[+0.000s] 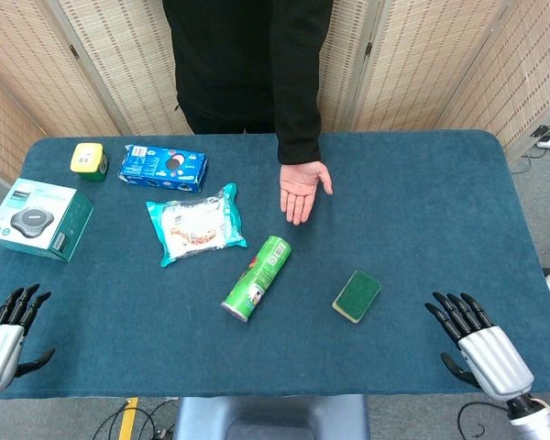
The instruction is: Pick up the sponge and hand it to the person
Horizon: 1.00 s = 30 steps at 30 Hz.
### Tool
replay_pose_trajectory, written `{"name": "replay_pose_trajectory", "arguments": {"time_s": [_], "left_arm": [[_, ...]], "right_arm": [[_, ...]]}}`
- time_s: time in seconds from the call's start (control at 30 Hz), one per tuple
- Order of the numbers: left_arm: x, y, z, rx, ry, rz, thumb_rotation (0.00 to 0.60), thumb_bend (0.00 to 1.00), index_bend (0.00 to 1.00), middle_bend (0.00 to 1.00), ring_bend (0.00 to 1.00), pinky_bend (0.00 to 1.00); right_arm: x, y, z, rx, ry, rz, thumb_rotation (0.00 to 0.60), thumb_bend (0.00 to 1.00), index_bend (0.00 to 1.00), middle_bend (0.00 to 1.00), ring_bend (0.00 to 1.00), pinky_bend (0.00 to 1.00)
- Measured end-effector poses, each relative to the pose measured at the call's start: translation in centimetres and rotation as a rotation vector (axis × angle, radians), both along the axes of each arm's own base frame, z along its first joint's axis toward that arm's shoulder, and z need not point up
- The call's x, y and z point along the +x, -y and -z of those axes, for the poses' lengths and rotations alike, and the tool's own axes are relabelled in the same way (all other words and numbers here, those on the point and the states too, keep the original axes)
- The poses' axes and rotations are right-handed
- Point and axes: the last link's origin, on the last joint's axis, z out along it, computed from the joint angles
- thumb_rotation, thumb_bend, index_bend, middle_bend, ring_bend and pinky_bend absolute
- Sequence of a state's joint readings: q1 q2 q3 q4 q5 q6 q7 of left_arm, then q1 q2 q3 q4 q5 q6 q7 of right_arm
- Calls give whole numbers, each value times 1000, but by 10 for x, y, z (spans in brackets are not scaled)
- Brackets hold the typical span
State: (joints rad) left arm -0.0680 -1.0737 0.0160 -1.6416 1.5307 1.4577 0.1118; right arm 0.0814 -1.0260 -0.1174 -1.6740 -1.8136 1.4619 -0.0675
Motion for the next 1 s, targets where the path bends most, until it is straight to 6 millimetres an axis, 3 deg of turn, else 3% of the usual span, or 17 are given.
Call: {"name": "replay_pose_trajectory", "arguments": {"time_s": [0.23,0.37,0.67,1.0], "left_arm": [[-2,-4,-1,-4,28,-13,600,262,147,86,63,248],[-4,-8,-6,16,52,-28,600,262,147,86,63,248],[-13,-14,-6,33,18,-78,600,262,147,86,63,248],[-25,-15,-12,84,12,-148,600,262,147,86,63,248]], "right_arm": [[-2,2,3,57,4,11,600,297,4,0,0,0],[-2,15,5,137,1,9,600,297,4,0,0,0],[20,76,-1,253,-40,-87,600,297,0,0,0,0],[38,159,33,478,-125,-64,600,297,0,0,0,0]]}}
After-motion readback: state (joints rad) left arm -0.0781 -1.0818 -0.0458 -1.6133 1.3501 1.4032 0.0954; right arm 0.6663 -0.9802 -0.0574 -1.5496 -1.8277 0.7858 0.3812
